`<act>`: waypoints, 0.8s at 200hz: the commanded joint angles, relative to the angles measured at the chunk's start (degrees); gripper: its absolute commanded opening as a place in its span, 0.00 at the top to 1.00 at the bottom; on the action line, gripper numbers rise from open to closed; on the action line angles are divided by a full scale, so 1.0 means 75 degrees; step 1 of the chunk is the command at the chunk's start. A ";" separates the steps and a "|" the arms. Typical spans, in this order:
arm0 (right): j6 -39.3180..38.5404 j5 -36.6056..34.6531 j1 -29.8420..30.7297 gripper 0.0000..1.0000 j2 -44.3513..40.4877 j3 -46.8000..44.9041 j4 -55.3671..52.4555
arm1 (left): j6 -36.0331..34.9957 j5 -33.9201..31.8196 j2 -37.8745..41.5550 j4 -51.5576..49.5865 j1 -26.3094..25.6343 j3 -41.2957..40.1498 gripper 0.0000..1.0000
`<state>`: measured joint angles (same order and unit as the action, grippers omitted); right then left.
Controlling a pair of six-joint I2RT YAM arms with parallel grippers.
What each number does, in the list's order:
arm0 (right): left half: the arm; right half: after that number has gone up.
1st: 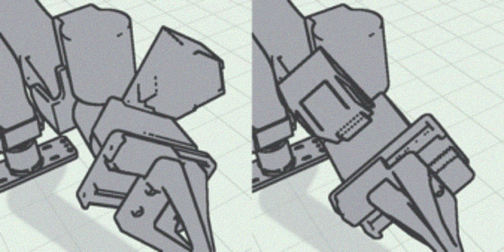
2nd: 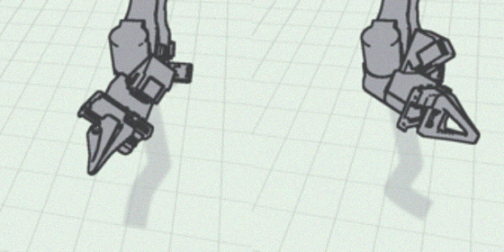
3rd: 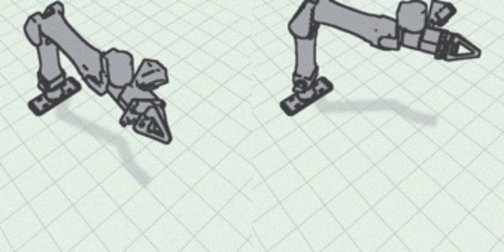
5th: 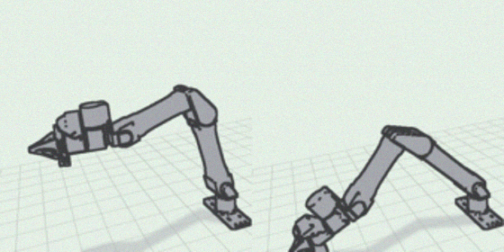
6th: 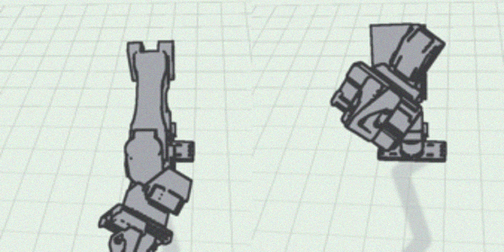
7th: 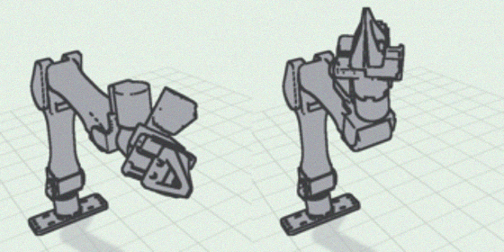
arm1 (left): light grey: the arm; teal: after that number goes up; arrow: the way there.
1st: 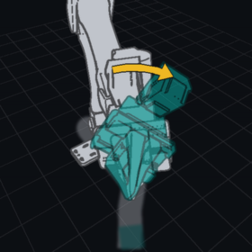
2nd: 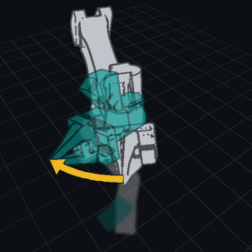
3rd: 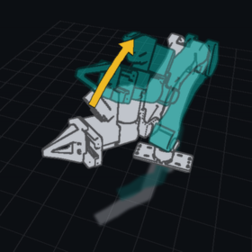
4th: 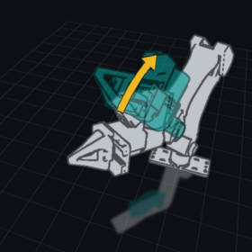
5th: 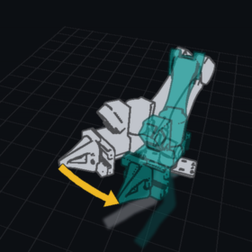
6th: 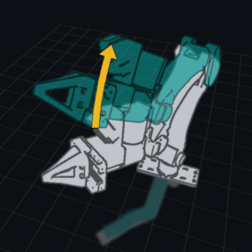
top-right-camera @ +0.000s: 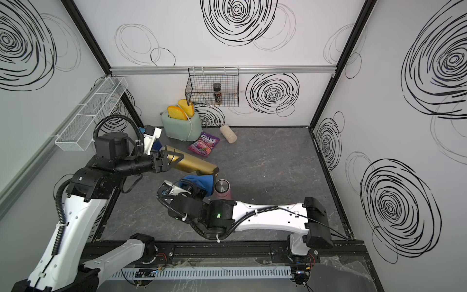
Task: Wipe the surface of the thermos
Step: Wipe the dirt from the surface of the thermos.
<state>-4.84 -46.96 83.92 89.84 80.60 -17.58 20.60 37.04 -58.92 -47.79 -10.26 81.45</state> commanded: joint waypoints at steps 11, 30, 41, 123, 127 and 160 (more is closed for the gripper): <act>0.0628 -0.0138 -0.0103 1.00 -0.0707 0.0144 -0.0131 | 0.0080 0.0421 0.0144 0.0772 0.0080 0.0054 1.00; 0.0068 -0.0060 -0.0080 1.00 -0.0477 0.0704 0.0169 | -0.0021 0.0322 0.0206 0.0705 0.0079 -0.0026 1.00; -0.0327 0.0039 -0.0077 1.00 -0.0272 0.1129 0.0408 | -0.0051 0.0249 0.0248 0.0663 0.0082 -0.0073 1.00; 0.0026 -0.0124 0.0074 1.00 0.0473 0.1254 -0.0222 | 0.0030 0.0356 0.0473 0.0803 0.0079 -0.0350 1.00; 0.0155 -0.0249 0.0114 1.00 0.0441 0.1155 -0.0376 | 0.0042 0.0369 0.0467 0.0816 0.0079 -0.0349 1.00; 0.0831 -0.0827 0.0230 1.00 0.0058 0.0868 -0.1305 | 0.0133 0.0486 0.0460 0.0900 0.0091 -0.0326 1.00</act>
<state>-3.60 -47.92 84.90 93.91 87.50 -21.71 20.78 37.58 -56.55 -46.50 -9.47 78.22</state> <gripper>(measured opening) 0.055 0.676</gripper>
